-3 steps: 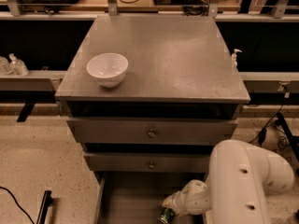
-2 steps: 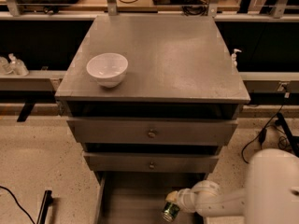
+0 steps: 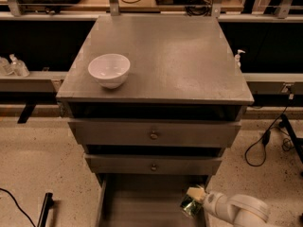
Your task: Pick green can from bottom drawer and place on counter
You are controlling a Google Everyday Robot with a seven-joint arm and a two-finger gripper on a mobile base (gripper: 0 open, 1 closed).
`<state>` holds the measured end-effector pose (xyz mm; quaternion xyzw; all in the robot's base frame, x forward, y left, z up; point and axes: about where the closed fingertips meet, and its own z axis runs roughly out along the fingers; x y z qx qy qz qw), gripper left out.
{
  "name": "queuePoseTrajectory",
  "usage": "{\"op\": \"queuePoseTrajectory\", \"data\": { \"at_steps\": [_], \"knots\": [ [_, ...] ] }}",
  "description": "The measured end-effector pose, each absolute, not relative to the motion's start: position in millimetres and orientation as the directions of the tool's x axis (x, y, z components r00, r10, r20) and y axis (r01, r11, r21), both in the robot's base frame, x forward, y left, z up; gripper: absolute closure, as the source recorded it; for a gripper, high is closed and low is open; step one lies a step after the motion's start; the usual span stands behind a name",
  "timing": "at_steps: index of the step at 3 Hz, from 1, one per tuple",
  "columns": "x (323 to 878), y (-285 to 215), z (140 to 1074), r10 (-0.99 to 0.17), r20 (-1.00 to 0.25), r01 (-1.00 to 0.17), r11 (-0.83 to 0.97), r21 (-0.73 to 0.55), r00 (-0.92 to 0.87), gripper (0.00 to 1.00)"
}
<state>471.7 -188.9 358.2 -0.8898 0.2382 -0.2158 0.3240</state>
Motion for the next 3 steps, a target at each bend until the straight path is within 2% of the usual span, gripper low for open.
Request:
{"op": "queuePoseTrajectory", "data": {
  "at_steps": [1,2,3],
  "knots": [
    [456.9,-221.3,359.7,-0.624,0.230,-0.333,-0.651,-0.682,0.747,1.00],
    [447.0,-215.6,365.3,-0.546,0.252,-0.264,-0.694,-0.669,0.799,1.00],
    [417.9,-222.7,415.4,-0.429,0.343,-0.094,-0.727,-0.680,0.836,1.00]
  ]
}}
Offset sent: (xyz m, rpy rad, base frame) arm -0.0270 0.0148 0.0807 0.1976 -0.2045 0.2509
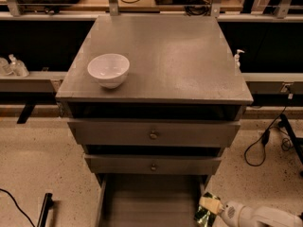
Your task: Pick green can from bottom drawer and place on counter
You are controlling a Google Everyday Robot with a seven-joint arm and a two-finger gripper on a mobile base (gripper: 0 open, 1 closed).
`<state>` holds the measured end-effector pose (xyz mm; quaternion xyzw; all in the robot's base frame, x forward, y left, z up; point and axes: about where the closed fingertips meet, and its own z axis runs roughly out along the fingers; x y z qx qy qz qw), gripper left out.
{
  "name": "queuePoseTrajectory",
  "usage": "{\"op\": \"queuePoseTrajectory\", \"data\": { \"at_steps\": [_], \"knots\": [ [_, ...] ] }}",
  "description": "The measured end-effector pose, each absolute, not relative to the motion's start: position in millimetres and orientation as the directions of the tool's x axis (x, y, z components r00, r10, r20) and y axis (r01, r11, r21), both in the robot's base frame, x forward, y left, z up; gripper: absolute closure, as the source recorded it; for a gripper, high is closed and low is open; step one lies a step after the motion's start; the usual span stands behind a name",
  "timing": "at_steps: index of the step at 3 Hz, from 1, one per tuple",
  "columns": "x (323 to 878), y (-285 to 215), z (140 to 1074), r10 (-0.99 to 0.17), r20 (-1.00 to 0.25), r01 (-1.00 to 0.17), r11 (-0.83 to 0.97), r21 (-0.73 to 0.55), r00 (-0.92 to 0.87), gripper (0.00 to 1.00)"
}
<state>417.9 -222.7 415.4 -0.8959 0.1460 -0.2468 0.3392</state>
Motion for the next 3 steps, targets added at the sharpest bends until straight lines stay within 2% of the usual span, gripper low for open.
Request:
{"op": "queuePoseTrajectory", "data": {
  "at_steps": [2,3],
  "knots": [
    [389.4,-238.2,576.9,-0.265,0.580,0.249,-0.712,-0.656,0.771,1.00],
    [383.2,-221.9,596.1,-0.249,0.587,0.309,-0.659,-0.685,0.771,1.00]
  ]
}}
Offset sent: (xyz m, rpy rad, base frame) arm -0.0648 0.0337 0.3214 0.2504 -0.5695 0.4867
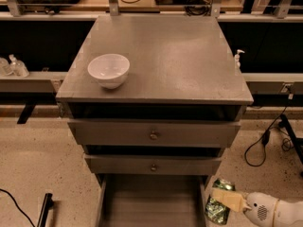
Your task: Pick green can from bottom drawer and place on counter
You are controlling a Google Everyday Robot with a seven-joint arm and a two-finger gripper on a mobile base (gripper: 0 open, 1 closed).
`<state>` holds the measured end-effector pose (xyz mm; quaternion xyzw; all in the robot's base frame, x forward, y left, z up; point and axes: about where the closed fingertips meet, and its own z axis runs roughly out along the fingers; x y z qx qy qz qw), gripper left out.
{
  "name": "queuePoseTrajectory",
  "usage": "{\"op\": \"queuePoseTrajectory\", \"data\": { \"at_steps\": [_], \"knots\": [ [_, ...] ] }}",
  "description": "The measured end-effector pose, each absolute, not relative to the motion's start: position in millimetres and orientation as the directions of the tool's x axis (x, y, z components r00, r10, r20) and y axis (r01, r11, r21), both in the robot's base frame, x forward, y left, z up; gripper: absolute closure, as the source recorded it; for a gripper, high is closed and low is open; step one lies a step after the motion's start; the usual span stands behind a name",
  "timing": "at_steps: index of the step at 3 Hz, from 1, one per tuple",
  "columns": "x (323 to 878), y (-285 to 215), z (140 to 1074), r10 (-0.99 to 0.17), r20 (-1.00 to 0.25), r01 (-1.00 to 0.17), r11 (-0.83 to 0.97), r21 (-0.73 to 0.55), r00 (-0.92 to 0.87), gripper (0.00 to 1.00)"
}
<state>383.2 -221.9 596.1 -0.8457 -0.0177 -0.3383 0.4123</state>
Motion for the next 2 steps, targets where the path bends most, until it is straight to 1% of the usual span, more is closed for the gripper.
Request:
{"op": "queuePoseTrajectory", "data": {
  "at_steps": [1,2],
  "knots": [
    [383.3,-221.8,595.1,-0.250,0.585,0.307,-0.659,-0.686,0.771,1.00],
    [395.7,-228.5,609.9,-0.243,0.657,0.350,-0.689,-0.635,0.713,1.00]
  ]
}}
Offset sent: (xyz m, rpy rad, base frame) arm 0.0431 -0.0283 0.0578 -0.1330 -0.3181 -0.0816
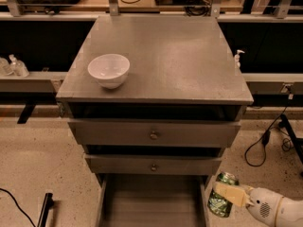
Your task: Pick green can from bottom drawer and place on counter
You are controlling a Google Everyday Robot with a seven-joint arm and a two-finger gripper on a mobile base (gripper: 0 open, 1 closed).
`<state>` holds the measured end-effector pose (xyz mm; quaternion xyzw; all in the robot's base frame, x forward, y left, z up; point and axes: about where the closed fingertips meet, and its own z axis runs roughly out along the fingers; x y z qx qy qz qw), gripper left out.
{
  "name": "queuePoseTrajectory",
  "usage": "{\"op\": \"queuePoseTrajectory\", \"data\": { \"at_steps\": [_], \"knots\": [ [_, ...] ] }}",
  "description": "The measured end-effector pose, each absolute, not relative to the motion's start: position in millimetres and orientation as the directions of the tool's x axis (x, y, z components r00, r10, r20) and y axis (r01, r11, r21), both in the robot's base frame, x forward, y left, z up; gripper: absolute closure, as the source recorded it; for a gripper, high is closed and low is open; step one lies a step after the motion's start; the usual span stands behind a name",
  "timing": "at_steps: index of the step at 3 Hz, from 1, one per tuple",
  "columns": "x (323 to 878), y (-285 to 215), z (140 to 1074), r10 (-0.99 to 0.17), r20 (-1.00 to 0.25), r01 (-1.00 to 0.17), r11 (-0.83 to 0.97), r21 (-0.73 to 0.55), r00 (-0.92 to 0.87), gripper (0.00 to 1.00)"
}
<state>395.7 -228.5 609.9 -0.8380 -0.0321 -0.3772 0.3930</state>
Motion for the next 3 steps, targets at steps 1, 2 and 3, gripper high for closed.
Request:
{"op": "queuePoseTrajectory", "data": {
  "at_steps": [1,2,3],
  "knots": [
    [422.1,-248.8,660.9,-0.201,0.811,0.453,-0.744,-0.492,0.550,1.00],
    [427.7,-266.7,740.0,-0.066,0.932,0.535,-0.804,-0.261,0.356,1.00],
    [448.5,-273.9,795.9,0.120,0.952,0.528,-0.848,-0.049,0.282,1.00]
  ]
}}
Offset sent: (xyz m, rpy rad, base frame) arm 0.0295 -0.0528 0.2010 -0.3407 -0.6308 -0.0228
